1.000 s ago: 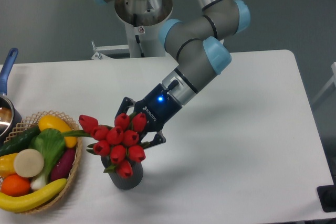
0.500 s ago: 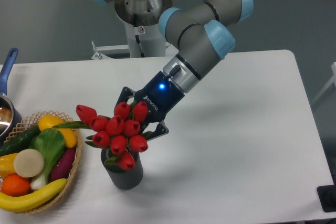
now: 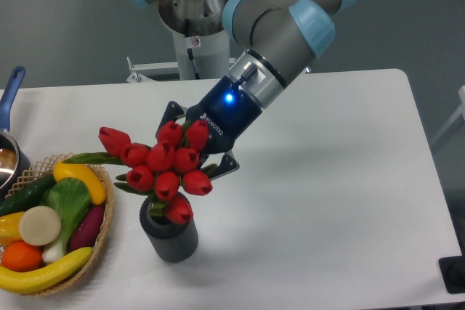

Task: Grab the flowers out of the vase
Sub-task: 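Lift the gripped tulips up out of the grey vase, then carry the tulip bunch up and away from the vase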

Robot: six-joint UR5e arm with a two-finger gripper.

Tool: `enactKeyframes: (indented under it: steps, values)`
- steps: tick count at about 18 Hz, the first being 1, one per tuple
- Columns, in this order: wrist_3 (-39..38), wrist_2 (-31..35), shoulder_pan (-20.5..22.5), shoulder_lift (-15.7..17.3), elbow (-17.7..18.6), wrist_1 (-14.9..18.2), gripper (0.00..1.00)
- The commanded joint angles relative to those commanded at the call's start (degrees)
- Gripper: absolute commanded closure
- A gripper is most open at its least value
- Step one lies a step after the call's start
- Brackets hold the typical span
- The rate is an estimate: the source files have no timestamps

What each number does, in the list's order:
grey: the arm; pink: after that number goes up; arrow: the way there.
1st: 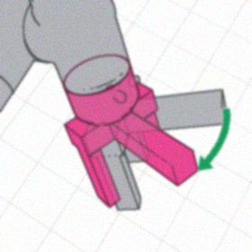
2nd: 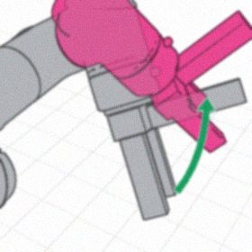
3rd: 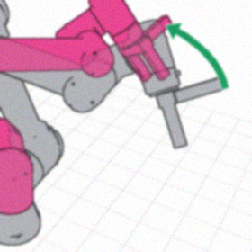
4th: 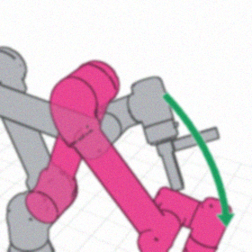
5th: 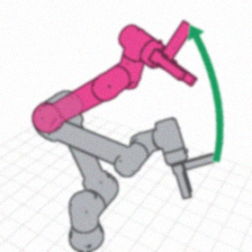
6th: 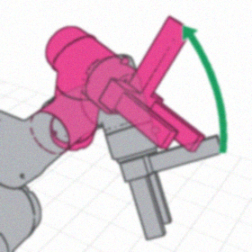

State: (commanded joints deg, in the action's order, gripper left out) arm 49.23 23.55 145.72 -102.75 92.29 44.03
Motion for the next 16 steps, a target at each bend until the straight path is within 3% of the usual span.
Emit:
enactKeyframes:
  steps: [8, 9, 16]
  values:
    - [-3.17, 0.18, 4.56, 3.16, 0.52, 0.17, 0.58]
    - [-4.13, 0.18, 4.75, 3.25, 0.61, 0.18, 0.63]
    - [-5.28, 0.18, 6.06, 3.87, 0.17, 0.09, 0.63]
